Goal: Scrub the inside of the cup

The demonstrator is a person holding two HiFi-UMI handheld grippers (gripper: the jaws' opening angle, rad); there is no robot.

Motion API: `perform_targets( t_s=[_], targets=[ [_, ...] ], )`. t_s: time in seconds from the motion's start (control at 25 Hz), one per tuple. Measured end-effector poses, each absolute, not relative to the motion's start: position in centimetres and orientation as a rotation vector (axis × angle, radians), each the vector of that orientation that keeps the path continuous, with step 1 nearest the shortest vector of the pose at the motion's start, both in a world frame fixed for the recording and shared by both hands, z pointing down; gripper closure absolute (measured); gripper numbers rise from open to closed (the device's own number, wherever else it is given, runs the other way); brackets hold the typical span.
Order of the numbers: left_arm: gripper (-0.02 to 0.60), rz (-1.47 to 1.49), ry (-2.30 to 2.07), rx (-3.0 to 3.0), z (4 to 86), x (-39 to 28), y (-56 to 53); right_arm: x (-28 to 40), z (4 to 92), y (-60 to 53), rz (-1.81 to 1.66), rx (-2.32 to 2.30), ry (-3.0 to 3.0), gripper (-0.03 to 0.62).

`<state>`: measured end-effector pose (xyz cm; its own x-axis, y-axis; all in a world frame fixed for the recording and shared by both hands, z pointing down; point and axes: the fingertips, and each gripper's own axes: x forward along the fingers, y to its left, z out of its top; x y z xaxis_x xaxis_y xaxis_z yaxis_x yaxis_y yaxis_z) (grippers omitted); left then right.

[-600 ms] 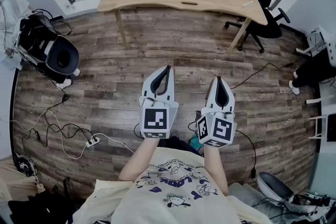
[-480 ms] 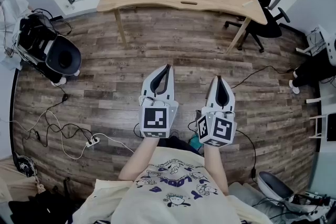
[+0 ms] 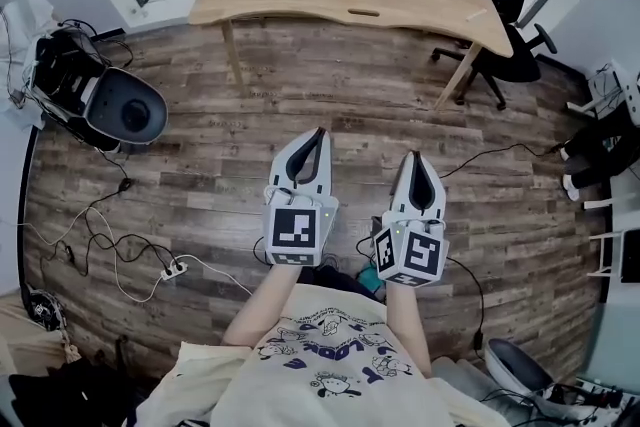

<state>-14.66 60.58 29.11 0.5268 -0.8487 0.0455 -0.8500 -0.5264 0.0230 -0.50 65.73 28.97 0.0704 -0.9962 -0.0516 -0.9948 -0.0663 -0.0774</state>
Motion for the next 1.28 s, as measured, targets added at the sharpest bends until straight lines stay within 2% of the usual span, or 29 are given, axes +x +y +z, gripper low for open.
perform_targets(
  t_s=[0.72,1.28],
  targets=[
    [0.578,0.068,-1.602,2.61,30.7,-16.0,59.6,2.3,31.3,64.3,-0.138,-2.199,2.092,0.576],
    [0.578,0.052,-1.552,2.626,30.6,-15.8,48.9,2.8,31.9,54.5,-0.159,-2.264,2.054,0.576]
  ],
)
